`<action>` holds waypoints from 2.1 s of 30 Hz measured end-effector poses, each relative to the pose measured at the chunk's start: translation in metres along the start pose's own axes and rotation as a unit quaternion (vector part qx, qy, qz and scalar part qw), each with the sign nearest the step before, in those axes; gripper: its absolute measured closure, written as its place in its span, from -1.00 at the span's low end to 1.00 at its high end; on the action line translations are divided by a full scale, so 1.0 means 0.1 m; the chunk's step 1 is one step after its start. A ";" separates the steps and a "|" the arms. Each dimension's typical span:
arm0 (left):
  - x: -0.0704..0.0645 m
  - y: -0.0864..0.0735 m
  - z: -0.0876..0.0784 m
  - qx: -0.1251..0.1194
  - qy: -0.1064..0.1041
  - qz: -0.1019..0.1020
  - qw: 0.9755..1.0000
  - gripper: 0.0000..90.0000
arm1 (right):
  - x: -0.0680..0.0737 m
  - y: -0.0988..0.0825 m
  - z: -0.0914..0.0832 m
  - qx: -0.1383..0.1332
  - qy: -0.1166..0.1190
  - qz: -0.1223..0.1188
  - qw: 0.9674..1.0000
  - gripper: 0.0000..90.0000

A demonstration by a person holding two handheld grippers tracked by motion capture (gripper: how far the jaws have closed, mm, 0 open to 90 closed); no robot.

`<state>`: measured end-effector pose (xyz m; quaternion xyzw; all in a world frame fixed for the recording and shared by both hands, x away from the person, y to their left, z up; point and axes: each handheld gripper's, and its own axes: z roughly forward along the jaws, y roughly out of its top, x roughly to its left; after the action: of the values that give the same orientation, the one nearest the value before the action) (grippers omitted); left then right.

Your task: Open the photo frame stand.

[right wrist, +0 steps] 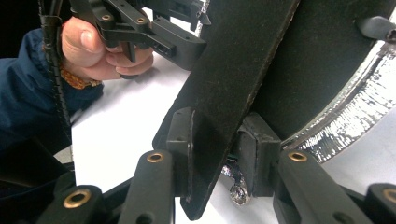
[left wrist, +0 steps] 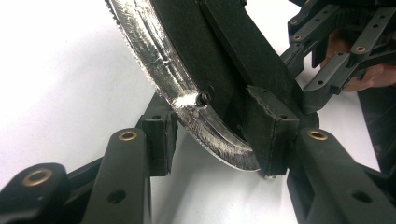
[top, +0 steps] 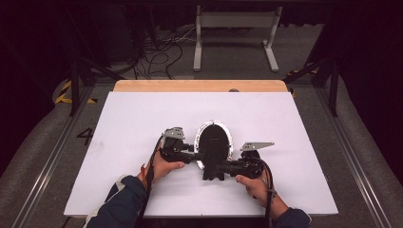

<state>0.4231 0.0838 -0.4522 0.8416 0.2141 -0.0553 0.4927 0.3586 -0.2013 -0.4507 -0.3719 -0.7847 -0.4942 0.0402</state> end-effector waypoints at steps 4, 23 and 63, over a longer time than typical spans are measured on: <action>-0.04 0.01 0.00 0.000 0.010 -0.001 1.000 0.24 | 0.00 0.00 0.00 0.000 -0.003 -0.001 1.000 0.53; -0.18 0.09 -0.04 -0.017 0.090 0.069 0.993 0.24 | 0.06 0.06 -0.05 -0.013 -0.001 -0.015 1.000 0.57; -0.15 0.05 -0.08 -0.029 0.024 0.110 0.993 0.47 | 0.12 0.09 -0.08 0.020 -0.028 -0.050 0.998 0.81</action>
<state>0.4110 0.0840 -0.4397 0.8466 0.1335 0.0252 0.5146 0.3532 -0.1994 -0.4344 -0.3451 -0.8131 -0.4687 0.0009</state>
